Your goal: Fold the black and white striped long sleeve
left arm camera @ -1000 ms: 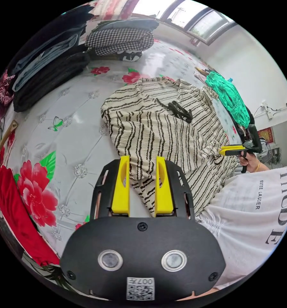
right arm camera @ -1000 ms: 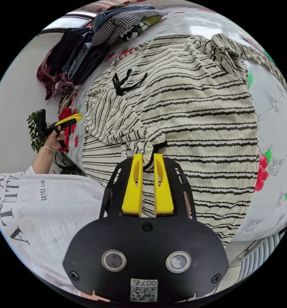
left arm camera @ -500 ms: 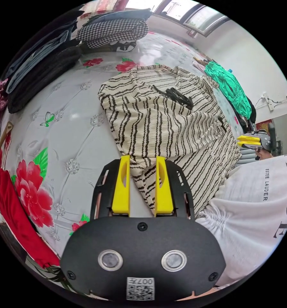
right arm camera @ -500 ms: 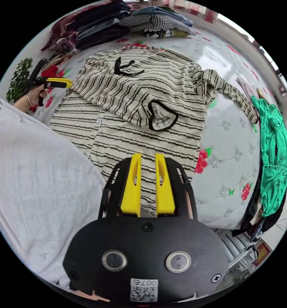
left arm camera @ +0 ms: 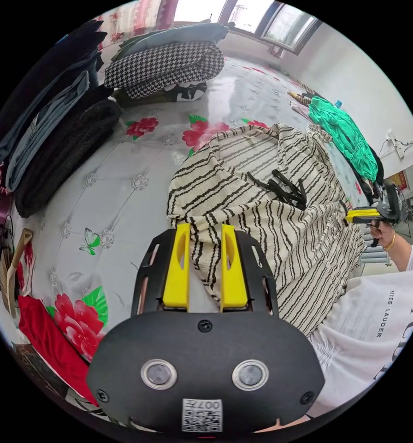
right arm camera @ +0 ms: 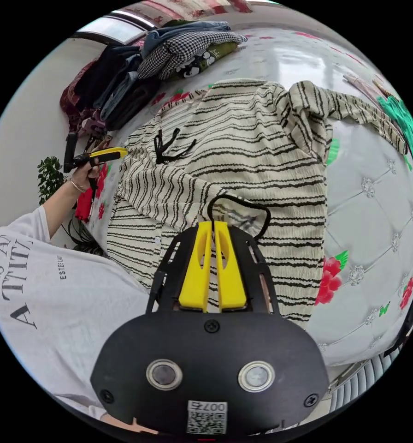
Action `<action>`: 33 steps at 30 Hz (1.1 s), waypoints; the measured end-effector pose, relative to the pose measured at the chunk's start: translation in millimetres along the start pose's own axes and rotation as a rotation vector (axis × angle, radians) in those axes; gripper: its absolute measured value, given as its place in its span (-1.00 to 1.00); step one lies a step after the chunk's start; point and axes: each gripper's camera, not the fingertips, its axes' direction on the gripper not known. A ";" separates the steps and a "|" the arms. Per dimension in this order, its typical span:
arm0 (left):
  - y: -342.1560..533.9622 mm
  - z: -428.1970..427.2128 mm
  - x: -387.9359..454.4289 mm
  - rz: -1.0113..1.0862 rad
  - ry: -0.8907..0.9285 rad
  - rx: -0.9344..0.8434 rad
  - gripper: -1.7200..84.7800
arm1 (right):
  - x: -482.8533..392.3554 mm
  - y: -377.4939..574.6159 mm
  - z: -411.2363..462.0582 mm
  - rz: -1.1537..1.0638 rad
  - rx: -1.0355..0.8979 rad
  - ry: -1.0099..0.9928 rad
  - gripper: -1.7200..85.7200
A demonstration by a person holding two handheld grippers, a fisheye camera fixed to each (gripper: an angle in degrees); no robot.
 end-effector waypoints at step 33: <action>-22.0 39.9 -47.1 -0.057 -0.231 -0.006 -0.85 | 24.8 -2.8 6.1 0.037 -0.017 -0.026 -0.85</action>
